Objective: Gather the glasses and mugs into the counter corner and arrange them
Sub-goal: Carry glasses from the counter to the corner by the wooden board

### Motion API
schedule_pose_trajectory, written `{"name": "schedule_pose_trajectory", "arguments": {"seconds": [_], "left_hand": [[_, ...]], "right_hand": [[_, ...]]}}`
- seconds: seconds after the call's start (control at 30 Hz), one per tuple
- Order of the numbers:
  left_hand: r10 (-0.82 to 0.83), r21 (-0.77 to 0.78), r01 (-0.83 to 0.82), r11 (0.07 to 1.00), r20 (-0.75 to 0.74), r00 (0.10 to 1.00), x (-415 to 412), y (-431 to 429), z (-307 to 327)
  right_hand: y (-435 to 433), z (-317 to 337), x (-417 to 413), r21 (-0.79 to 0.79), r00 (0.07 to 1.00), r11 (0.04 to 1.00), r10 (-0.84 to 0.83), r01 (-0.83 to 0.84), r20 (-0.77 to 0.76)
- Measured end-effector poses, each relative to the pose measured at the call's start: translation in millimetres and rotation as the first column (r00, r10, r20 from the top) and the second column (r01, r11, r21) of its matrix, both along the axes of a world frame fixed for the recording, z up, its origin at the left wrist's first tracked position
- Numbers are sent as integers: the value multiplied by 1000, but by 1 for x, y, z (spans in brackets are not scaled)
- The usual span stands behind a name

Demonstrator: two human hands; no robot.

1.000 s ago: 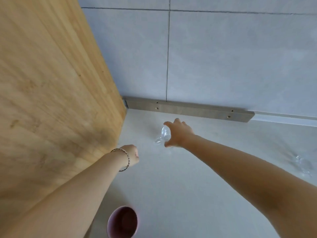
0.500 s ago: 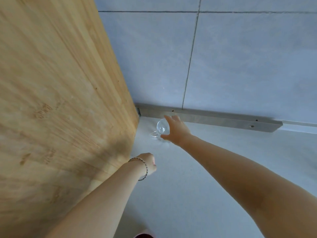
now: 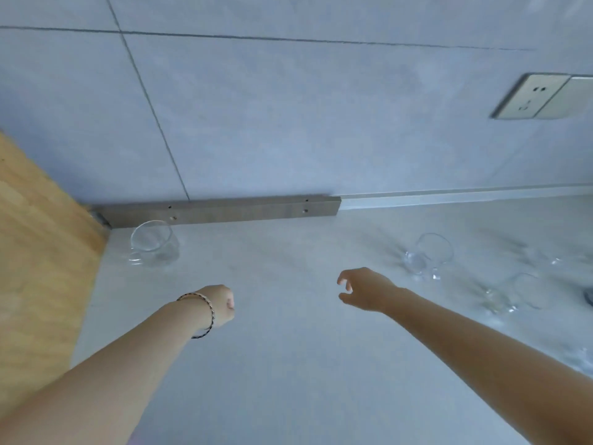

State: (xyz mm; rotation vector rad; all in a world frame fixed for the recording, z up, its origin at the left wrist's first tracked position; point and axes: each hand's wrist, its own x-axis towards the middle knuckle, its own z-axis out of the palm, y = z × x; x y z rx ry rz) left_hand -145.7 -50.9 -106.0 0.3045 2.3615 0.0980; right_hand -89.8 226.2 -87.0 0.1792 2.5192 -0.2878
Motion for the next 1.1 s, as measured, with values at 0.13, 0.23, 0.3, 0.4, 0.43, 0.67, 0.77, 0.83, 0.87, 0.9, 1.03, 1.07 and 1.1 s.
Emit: {"name": "schedule_pose_trajectory", "arguments": {"seconds": [0.13,0.23,0.3,0.4,0.43,0.67,0.77,0.83,0.87,0.9,1.03,1.07,1.1], "left_hand": [[-31,7,31,1000,27,999,18,64,0],[-18,36,17,999,38,999,30,104,0],[3,51,-6,999,54,999,37,125,-1],[52,64,-58,996,86,995,44,145,-1],[71,66,-77,995,90,993,46,148,-1],[183,64,-185,981,41,982,51,136,11],[190,31,-192,981,50,981,50,119,13],[179,6,-180,984,55,982,47,105,15],[180,4,-180,984,54,982,45,98,17],[188,8,-188,982,47,981,41,89,17],[206,37,-207,978,11,978,28,46,20],[201,38,-201,979,9,980,25,33,19],[196,30,-196,980,12,981,23,18,18]], "right_hand": [[95,11,20,58,979,984,-162,170,-125],[146,18,21,47,930,951,-288,307,-230],[168,18,14,55,905,933,-328,354,-270],[183,10,-1,94,906,924,-336,369,-257],[184,7,-5,98,908,920,-349,379,-230],[174,-17,-13,76,878,889,-429,452,-212],[166,-10,-10,114,934,938,-305,329,-187],[150,-2,-5,171,983,977,-104,129,-149],[139,1,-2,189,991,982,0,26,-137],[126,4,0,192,988,980,83,-57,-129],[55,14,0,112,959,966,247,-233,-137],[34,16,-3,103,947,957,286,-273,-149],[12,17,-8,99,932,945,323,-311,-161]]}}
